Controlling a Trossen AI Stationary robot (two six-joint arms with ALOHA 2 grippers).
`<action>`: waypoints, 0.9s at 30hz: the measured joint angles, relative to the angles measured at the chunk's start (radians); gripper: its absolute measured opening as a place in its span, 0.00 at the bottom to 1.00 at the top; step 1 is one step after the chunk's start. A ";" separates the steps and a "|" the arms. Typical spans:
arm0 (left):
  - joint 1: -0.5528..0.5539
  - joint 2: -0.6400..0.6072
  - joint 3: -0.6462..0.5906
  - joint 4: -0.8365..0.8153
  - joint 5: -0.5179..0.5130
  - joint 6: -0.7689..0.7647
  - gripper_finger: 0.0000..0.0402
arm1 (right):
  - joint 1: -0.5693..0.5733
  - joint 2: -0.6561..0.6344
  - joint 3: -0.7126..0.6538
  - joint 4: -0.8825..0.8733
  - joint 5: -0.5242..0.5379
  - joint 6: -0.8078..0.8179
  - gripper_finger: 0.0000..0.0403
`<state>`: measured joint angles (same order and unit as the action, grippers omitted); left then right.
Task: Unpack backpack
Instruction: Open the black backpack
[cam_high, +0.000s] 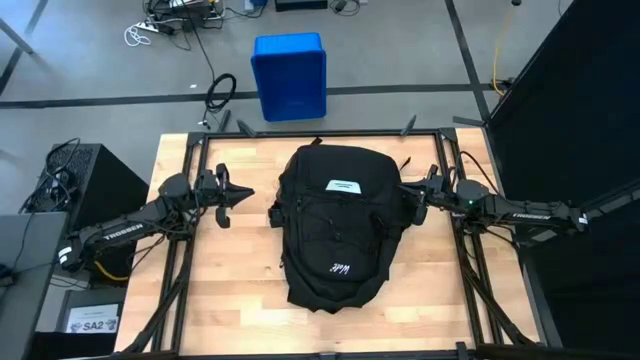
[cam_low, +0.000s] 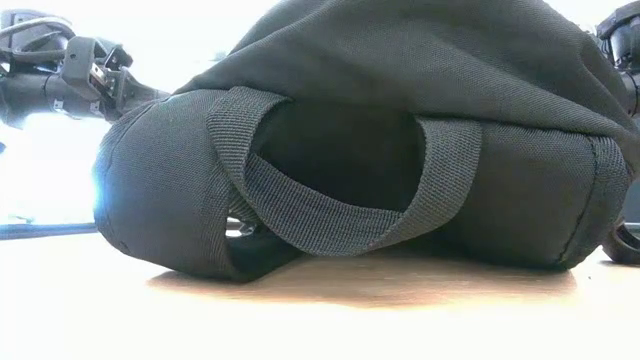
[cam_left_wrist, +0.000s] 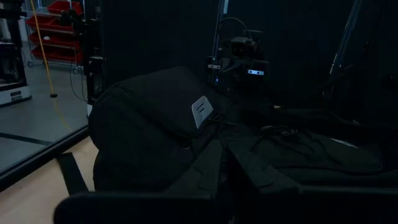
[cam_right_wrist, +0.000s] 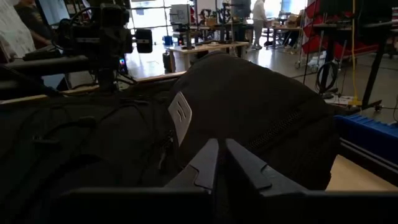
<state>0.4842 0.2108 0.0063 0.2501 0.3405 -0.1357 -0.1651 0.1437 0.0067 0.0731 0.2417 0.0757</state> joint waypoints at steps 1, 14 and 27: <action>0.000 0.000 0.000 0.000 0.000 0.000 0.00 | 0.000 0.000 0.000 0.000 0.000 0.000 0.02; 0.000 0.000 0.000 0.000 0.000 0.000 0.00 | 0.000 0.000 0.000 0.000 0.000 0.000 0.01; 0.000 0.000 0.000 0.000 0.000 0.000 0.00 | 0.000 0.000 0.000 0.000 0.000 0.000 0.01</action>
<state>0.4839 0.2110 0.0064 0.2503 0.3405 -0.1360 -0.1650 0.1437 0.0067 0.0732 0.2420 0.0757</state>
